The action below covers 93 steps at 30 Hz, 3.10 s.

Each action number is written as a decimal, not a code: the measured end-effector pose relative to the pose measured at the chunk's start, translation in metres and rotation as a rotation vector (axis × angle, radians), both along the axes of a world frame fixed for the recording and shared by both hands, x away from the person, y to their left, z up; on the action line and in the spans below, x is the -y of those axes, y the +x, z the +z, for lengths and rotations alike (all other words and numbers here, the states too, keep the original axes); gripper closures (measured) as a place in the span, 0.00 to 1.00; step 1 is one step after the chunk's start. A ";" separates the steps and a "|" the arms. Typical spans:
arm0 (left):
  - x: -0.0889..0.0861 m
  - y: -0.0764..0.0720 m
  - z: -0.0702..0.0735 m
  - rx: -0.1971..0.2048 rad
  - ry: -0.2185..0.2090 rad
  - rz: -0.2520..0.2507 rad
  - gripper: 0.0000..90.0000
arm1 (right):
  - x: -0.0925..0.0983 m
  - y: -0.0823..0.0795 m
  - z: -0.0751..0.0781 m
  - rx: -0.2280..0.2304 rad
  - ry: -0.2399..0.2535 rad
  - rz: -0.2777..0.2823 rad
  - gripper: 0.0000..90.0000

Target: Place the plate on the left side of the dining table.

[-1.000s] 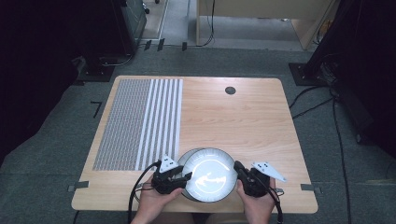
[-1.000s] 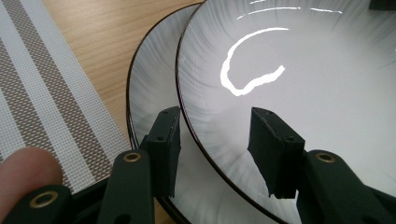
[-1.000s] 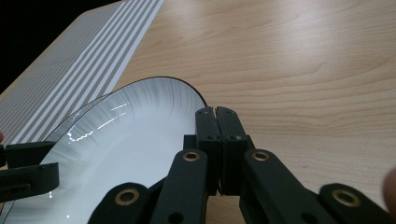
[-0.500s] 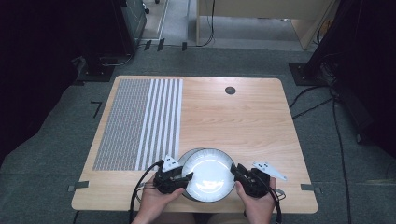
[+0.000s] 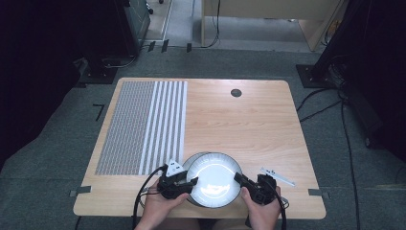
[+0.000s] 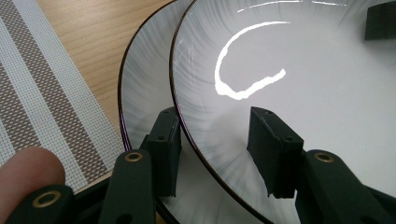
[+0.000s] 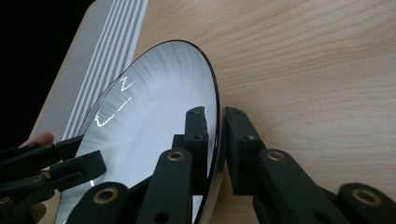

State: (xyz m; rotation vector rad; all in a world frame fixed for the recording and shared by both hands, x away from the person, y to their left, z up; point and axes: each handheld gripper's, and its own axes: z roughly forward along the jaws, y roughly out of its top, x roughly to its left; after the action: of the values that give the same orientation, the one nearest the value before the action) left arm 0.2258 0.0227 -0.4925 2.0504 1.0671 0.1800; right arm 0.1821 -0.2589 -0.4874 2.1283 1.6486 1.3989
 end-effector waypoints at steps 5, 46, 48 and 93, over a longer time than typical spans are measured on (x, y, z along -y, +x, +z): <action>-0.001 -0.001 0.000 -0.002 -0.009 -0.004 0.61 | 0.005 0.001 -0.004 -0.023 0.106 -0.031 0.91; -0.029 0.003 0.029 -0.009 -0.082 0.122 0.72 | -0.011 0.023 0.010 -0.003 0.243 -0.012 0.92; -0.033 0.006 0.032 -0.001 -0.082 0.135 0.73 | -0.015 0.029 0.013 -0.003 0.247 -0.005 0.92; -0.157 0.080 0.080 0.026 -0.070 0.341 0.73 | -0.144 0.157 0.053 -0.026 0.296 0.141 0.91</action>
State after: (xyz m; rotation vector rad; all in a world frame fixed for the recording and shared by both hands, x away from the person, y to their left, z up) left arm 0.3054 0.1794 -0.4120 1.7875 1.3817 0.3355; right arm 0.3392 -0.1154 -0.4347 2.2227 1.7250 1.7640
